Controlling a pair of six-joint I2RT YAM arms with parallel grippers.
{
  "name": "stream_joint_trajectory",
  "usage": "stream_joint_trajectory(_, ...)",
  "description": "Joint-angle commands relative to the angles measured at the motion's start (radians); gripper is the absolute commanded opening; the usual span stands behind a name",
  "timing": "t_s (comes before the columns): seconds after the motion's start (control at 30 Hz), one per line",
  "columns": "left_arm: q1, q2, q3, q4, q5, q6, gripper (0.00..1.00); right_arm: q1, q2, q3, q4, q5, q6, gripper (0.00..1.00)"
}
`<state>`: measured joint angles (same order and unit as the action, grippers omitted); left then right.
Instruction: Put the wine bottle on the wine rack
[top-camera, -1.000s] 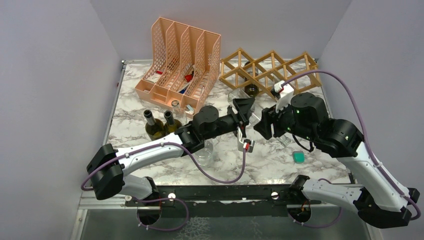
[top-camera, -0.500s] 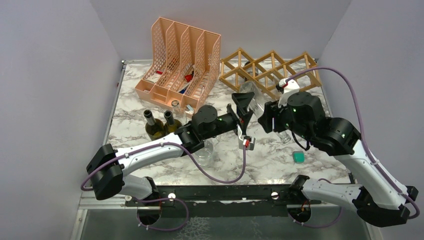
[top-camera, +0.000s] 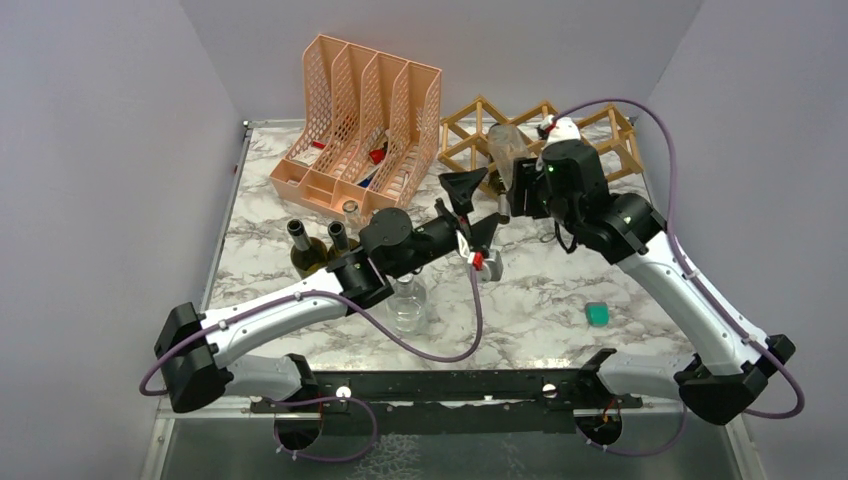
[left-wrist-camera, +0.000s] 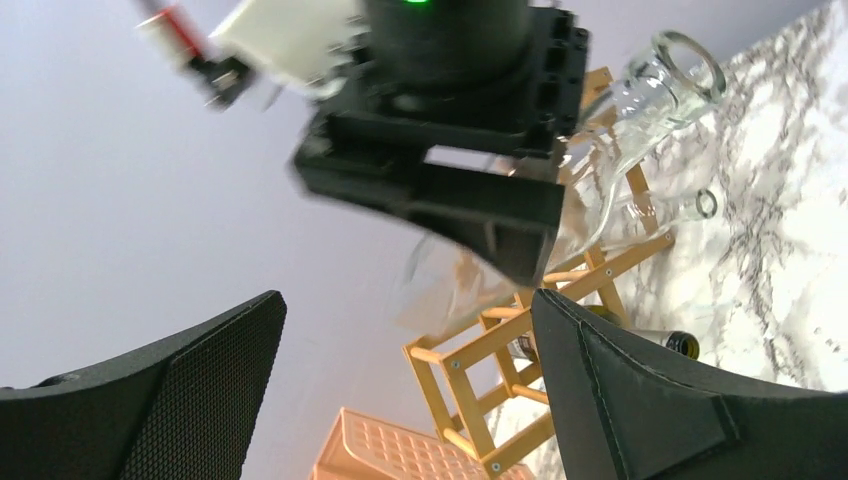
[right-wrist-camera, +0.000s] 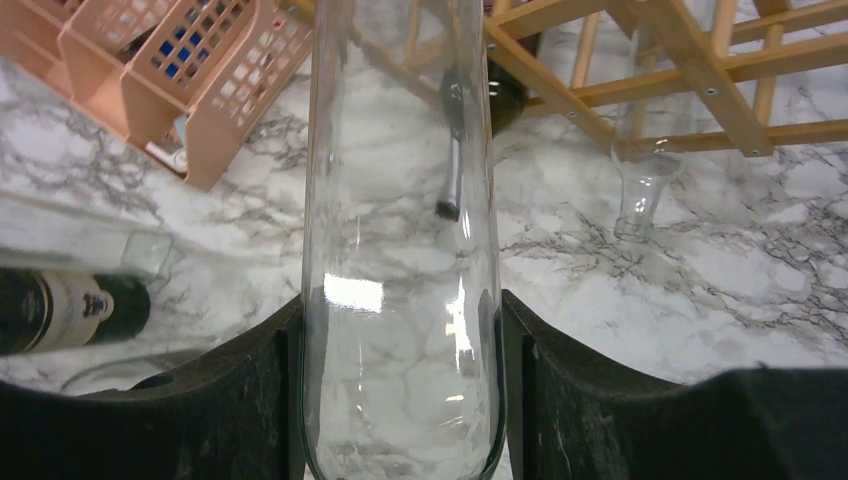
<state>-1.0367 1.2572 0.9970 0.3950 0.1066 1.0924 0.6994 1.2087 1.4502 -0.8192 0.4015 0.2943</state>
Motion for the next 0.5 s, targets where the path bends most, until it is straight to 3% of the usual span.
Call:
stream_joint_trajectory(0.0, -0.005, -0.082, 0.018, -0.028, -0.104, -0.212, 0.99, -0.138, -0.01, -0.043, 0.161, -0.11, -0.011, 0.01)
stream_joint_trajectory(0.2, -0.002, -0.12, 0.044, -0.092, -0.379, -0.607, 0.99, -0.354, -0.063, -0.186, 0.156, -0.312, 0.03, 0.01)
stream_joint_trajectory(0.47, 0.0, -0.159, 0.099, -0.224, -0.337, -0.888, 0.99, -0.503, -0.064, -0.292, 0.182, -0.44, 0.053, 0.01)
